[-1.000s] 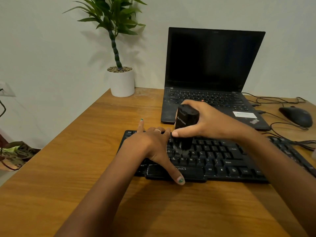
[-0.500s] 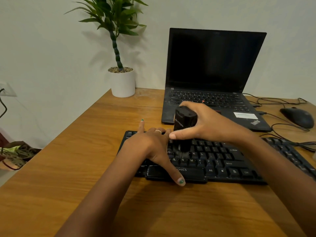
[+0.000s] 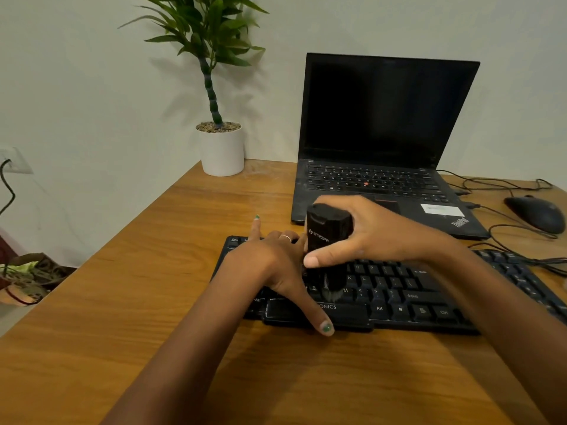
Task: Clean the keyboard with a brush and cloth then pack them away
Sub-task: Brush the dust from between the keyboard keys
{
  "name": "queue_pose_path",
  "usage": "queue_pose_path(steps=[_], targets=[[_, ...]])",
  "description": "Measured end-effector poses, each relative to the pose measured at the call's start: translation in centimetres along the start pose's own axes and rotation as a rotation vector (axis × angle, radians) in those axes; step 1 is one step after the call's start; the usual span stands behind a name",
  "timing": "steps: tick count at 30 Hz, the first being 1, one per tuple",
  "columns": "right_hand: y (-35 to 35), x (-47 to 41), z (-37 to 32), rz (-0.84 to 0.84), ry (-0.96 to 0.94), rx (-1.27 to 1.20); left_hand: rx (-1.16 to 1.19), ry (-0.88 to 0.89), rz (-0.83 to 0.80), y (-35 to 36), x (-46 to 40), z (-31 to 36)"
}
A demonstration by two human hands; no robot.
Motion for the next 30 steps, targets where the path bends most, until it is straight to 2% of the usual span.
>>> queue_pose_path(steps=[4, 8, 9, 13, 14, 18, 19, 22, 23, 26, 27, 30], targets=[[-1.6, -0.2, 0.3, 0.186, -0.052, 0.071, 0.002, -0.004, 0.006, 0.1, -0.1, -0.2], [-0.3, 0.2, 0.2, -0.050, 0.029, 0.000, -0.012, 0.013, 0.007, 0.2, -0.3, -0.1], [-0.4, 0.3, 0.3, -0.052, 0.038, 0.021, -0.016, 0.015, 0.011, 0.2, -0.4, -0.1], [-3.1, 0.3, 0.6, 0.274, -0.019, 0.175, -0.001, 0.011, 0.010, 0.2, -0.5, -0.5], [-3.0, 0.3, 0.4, 0.280, -0.037, 0.146, 0.000, 0.008, 0.008, 0.3, -0.5, -0.8], [-0.7, 0.4, -0.2, 0.019, -0.013, -0.050, -0.002, -0.022, 0.001, 0.3, -0.6, -2.0], [-0.7, 0.3, -0.1, 0.029, -0.021, -0.036, -0.004, -0.029, -0.008, 0.4, -0.6, -2.2], [-2.1, 0.1, 0.0, 0.234, -0.085, 0.103, -0.006, -0.040, -0.033, 0.4, -0.5, -2.2], [-2.1, 0.1, -0.2, 0.246, -0.086, 0.089, -0.006, -0.041, -0.035, 0.5, -0.5, -2.2], [-1.0, 0.2, 0.1, 0.069, -0.017, -0.017, -0.016, -0.036, -0.031, 0.5, -0.5, -2.2], [-1.0, 0.2, 0.4, 0.068, 0.005, -0.007, -0.019, -0.037, -0.030, 0.4, -0.4, -2.2], [-2.3, -0.4, 2.0, 0.251, 0.065, 0.110, -0.025, -0.044, -0.030, 0.3, -0.4, -2.0]])
Point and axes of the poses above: each hand's wrist, its own x-axis away from the middle knuckle, its own y-axis out of the palm, z = x × y, the point moved 9 cm from there along -x, towards the middle knuckle, and after that the axes turned 6 degrees about -x, right-handed, at the moved point
